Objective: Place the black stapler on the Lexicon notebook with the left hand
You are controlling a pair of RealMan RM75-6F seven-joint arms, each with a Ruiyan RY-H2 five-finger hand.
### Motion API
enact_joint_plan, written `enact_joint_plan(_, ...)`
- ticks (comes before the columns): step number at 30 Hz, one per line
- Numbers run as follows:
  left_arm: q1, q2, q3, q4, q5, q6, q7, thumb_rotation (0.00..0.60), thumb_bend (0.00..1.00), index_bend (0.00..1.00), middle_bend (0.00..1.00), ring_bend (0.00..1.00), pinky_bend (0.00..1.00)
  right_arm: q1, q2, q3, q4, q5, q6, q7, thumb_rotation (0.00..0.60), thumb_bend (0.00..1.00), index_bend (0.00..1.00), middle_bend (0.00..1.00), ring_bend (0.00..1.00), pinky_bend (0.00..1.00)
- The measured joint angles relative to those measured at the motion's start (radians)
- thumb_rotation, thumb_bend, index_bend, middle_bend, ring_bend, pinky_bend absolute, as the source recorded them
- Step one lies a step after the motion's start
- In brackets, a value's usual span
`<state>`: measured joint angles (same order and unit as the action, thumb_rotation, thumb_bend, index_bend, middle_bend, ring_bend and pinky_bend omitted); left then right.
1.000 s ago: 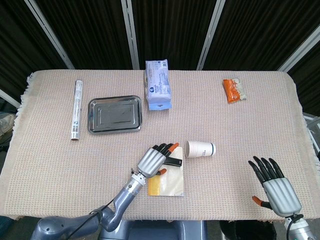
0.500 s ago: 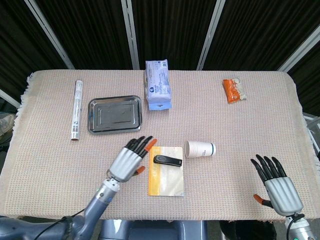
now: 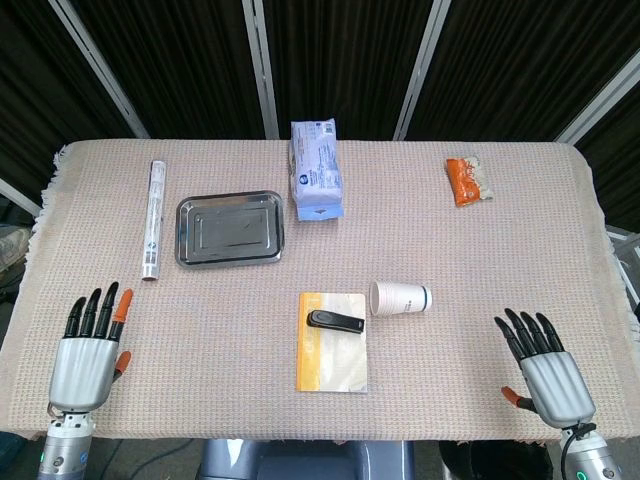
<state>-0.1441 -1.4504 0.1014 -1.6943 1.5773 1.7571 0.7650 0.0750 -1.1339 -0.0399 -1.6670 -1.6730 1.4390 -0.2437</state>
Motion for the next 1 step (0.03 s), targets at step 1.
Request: enact_joint_plan(1,0.007,0.004,0.001,0.003,-0.009,0.000,-0.022,0.600,0.13,0.00,0.01,0.03,0.14,0.002,-0.001,0.003,-0.001,0.005,-0.003,-0.001,0.600,0.03,0.00,0.00,0.00,0.00)
